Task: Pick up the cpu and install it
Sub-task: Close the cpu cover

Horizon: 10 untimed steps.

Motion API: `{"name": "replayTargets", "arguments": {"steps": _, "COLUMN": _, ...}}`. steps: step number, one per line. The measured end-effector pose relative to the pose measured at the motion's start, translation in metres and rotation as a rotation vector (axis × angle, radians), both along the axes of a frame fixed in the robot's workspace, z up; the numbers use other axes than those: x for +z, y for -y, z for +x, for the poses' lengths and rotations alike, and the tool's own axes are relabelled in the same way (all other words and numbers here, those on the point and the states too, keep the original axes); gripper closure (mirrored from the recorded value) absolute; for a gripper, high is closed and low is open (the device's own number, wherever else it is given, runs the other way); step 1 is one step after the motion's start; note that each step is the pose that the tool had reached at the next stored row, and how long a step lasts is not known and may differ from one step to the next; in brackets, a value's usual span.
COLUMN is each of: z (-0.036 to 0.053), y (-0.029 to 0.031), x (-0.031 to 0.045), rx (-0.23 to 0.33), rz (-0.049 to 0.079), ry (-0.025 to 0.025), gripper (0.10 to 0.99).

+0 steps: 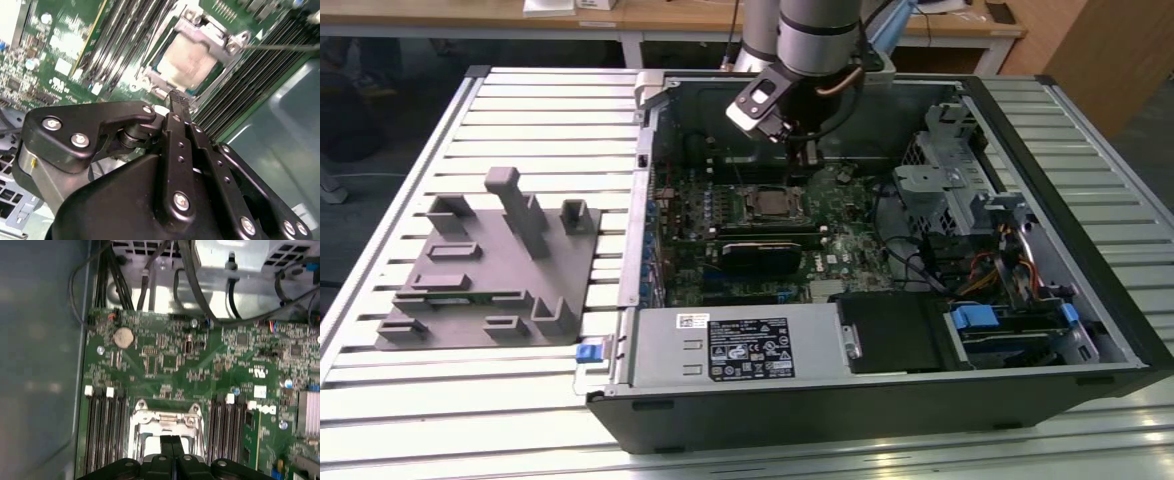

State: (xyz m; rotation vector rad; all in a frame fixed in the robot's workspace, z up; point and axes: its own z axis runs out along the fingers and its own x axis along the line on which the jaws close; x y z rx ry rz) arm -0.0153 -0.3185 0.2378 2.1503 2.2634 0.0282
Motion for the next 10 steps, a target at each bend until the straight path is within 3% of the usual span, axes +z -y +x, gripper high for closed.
{"name": "replayTargets", "arguments": {"steps": 4, "z": -0.0062, "y": 0.0027, "x": -0.0009, "rx": 0.000, "rz": 0.000, "ry": -0.0001, "gripper": 0.980}}
{"name": "replayTargets", "arguments": {"steps": 10, "z": -0.0074, "y": 0.0037, "x": -0.0016, "rx": 0.000, "rz": 0.000, "ry": -0.0001, "gripper": 0.980}}
